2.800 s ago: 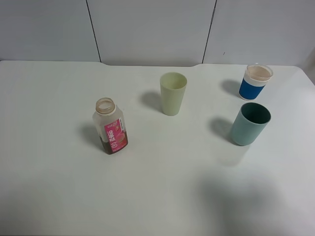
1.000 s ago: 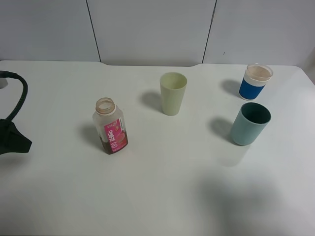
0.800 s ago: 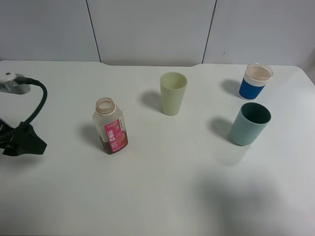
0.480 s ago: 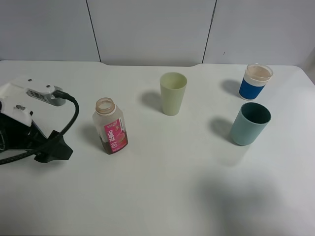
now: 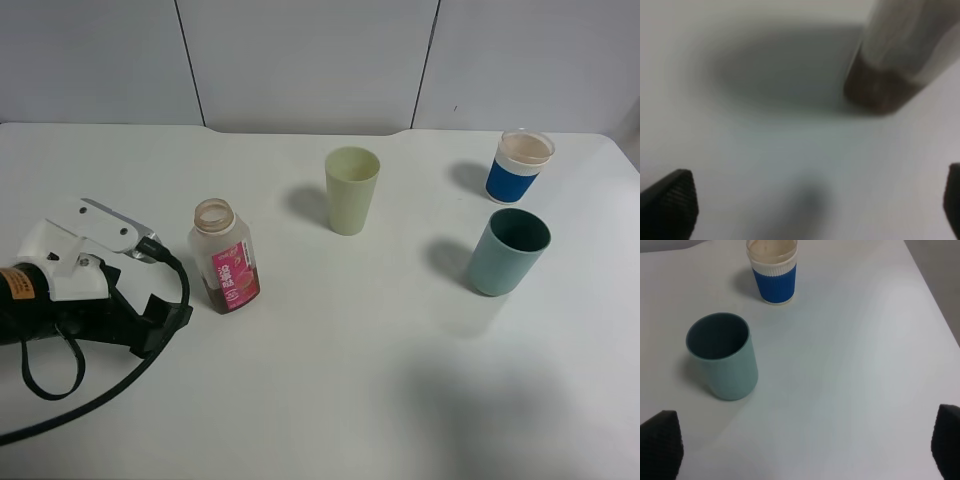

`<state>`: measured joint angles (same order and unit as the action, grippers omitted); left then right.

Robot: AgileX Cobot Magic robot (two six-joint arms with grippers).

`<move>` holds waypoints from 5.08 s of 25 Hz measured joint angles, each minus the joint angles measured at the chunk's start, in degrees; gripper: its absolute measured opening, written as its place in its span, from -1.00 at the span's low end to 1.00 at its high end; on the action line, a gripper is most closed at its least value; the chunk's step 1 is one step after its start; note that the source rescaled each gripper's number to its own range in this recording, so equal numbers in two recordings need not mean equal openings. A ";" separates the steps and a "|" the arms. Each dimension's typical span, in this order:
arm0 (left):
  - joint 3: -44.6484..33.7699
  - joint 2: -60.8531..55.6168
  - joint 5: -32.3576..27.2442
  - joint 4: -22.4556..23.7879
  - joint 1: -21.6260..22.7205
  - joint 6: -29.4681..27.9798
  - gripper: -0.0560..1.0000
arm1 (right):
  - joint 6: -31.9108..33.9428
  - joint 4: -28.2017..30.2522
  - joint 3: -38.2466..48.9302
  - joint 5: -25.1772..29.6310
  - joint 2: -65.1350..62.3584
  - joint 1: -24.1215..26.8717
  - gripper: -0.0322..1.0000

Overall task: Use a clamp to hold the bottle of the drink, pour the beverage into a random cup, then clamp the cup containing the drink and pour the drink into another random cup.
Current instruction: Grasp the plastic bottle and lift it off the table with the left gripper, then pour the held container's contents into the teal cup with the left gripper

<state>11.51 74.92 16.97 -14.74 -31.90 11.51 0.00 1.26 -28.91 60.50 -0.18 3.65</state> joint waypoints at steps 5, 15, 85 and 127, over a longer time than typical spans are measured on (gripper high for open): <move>-4.59 1.67 15.82 10.85 -1.33 -6.89 1.00 | 0.00 0.00 0.00 0.00 0.00 0.00 0.99; -6.17 20.00 39.59 17.43 -1.44 -9.99 1.00 | 0.00 0.00 0.00 0.00 0.00 0.00 0.99; 5.64 31.87 51.19 11.55 -1.44 -10.42 -0.79 | 0.00 0.00 0.00 0.00 0.00 0.00 0.99; 36.41 20.25 13.55 -59.00 -2.02 56.50 -0.79 | 0.00 0.00 0.00 0.00 0.00 0.00 0.99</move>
<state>47.92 95.17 30.52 -73.74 -33.92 68.00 0.00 1.26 -28.91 60.50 -0.18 3.65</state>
